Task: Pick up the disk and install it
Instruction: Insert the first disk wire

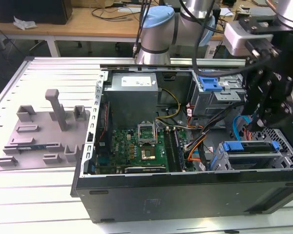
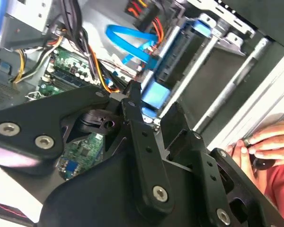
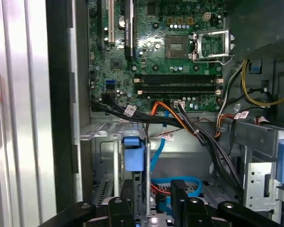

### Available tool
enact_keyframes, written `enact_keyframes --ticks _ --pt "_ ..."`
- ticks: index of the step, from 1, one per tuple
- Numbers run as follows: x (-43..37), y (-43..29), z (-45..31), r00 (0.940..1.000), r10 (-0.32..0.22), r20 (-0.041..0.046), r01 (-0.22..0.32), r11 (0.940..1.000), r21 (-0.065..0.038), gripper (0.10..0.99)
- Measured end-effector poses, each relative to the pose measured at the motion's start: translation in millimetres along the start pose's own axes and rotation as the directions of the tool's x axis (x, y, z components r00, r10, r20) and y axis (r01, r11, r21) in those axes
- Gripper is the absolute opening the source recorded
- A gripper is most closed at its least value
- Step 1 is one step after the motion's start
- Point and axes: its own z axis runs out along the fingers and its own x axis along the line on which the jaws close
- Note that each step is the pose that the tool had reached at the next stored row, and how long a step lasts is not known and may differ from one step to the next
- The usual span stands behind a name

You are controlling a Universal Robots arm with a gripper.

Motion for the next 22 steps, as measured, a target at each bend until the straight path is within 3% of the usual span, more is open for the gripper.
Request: enact_keyframes --ticks 3,5,7,11,12,14,16,22 --pt "-27.9 0.2 0.2 0.9994 -0.003 -0.0343 0.003 1.0000 0.000 0.447" --pt "-34.7 -0.7 0.3 0.9988 -0.004 -0.0486 0.004 1.0000 -0.003 0.447" --pt "-36.5 -5.0 0.8 0.9985 -0.005 -0.0544 0.004 0.9998 -0.017 0.447" --pt "-38.2 -23.3 2.1 0.9984 -0.007 -0.0555 0.004 0.9980 -0.063 0.447" --pt "-38.5 -27.0 2.4 0.9983 -0.008 -0.0569 0.004 0.9978 -0.067 0.447" --pt "-38.8 -32.7 2.8 0.9966 -0.010 -0.0815 0.004 0.9972 -0.074 0.447" --pt "-38.8 -35.2 3.3 0.9915 -0.001 -0.1299 -0.009 0.9971 -0.075 0.447" --pt "-39.3 -35.8 3.7 0.9893 0.056 -0.1347 -0.066 0.9955 -0.068 0.447"
